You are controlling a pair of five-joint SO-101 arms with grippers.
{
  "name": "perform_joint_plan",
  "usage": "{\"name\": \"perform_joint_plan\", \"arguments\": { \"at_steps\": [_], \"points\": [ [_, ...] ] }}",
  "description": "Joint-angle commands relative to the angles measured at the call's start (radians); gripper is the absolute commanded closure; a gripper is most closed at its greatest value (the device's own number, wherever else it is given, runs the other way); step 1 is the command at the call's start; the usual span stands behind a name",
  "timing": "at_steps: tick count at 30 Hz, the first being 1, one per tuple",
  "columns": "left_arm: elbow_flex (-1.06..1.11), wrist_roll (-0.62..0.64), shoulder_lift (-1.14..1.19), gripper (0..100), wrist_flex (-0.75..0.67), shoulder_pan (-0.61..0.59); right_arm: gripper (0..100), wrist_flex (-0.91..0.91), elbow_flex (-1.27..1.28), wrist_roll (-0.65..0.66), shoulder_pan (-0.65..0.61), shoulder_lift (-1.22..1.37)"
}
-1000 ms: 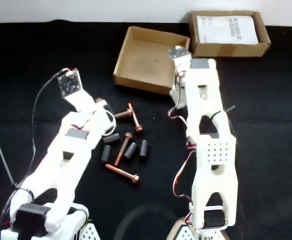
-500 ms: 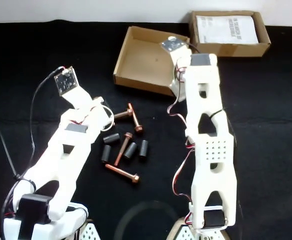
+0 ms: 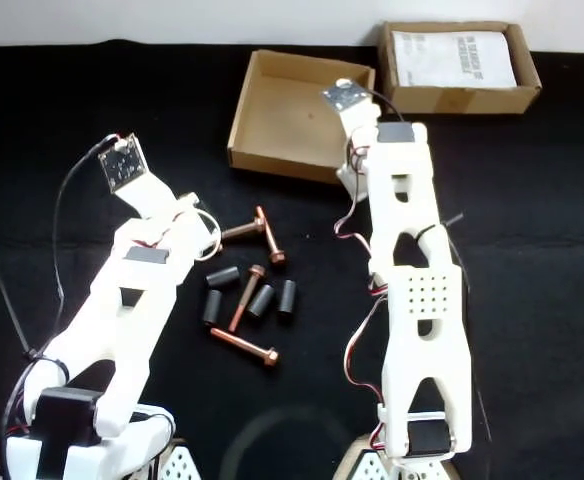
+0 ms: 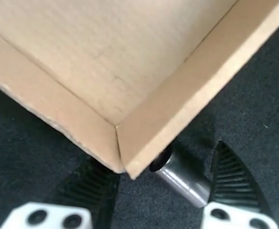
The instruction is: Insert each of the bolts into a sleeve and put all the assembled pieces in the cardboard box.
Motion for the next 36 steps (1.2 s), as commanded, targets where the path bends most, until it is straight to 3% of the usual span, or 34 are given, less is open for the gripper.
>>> {"name": "perform_joint_plan", "arguments": {
  "at_steps": [1,5,14,26,32,36],
  "points": [
    [-0.053,0.005,-0.002,99,-0.018,-0.008,78.9,0.008,-0.039,0.003,0.027,-0.010],
    [-0.053,0.005,-0.002,99,-0.018,-0.008,85.1,0.097,-0.074,0.003,0.028,-0.013],
    [-0.053,0.005,-0.002,99,-0.018,-0.007,78.8,0.417,-0.282,0.005,0.036,-0.016],
    [-0.053,0.002,-0.002,99,-0.017,-0.005,78.6,0.447,-0.346,0.011,0.061,-0.018],
    [-0.053,0.002,-0.002,99,-0.017,-0.005,78.6,0.446,-0.179,0.015,0.058,-0.054],
    [-0.053,0.000,-0.001,99,-0.017,-0.005,78.6,0.446,0.018,0.155,0.025,-0.153]
  ]
}}
